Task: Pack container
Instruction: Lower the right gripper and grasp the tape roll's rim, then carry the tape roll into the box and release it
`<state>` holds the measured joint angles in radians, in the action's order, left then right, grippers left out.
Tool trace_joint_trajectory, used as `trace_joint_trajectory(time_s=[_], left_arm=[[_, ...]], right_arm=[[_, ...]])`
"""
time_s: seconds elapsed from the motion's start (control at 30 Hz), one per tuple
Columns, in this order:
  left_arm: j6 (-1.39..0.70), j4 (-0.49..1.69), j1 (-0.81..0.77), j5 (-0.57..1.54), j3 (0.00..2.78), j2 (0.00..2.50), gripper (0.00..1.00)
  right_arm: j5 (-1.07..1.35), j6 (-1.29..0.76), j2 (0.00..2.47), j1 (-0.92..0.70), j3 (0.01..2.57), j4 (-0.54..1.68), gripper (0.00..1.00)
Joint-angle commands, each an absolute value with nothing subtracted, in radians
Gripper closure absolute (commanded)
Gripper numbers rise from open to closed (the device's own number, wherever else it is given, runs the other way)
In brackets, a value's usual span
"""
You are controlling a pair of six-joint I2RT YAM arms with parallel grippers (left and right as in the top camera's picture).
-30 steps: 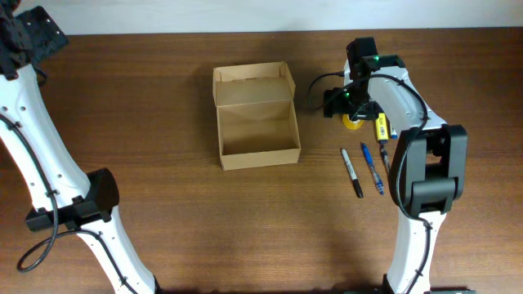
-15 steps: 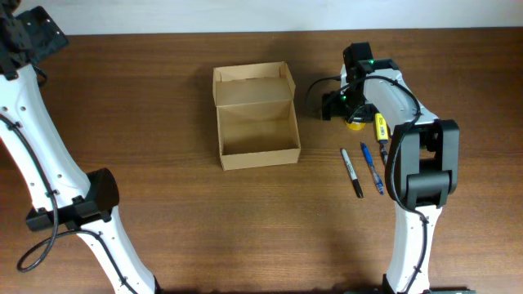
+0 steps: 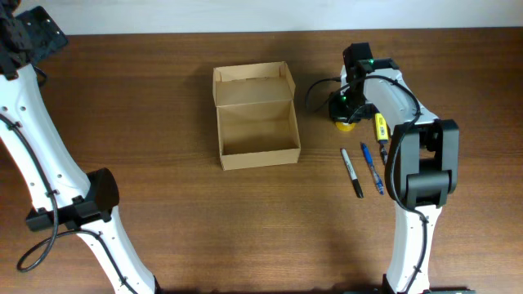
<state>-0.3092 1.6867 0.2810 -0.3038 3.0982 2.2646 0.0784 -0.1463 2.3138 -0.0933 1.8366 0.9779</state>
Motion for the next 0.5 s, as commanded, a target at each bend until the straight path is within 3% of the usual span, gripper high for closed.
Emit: trace_joint_trajectory(time_s=[0.0, 0.23, 0.47], left_arm=[[-0.297, 1.687, 0.284, -0.31, 3.095, 2.257, 0.0], [-0.297, 1.687, 0.284, -0.31, 3.095, 2.257, 0.0], [-0.297, 1.687, 0.284, -0.31, 3.095, 2.257, 0.0]], right_arm=[[0.066, -0.147, 2.335, -0.09, 1.851, 0.998, 0.96], [0.066, -0.164, 2.311, -0.091, 1.902, 1.081, 0.96], [0.067, -0.165, 2.286, -0.094, 2.222, 1.305, 0.96]])
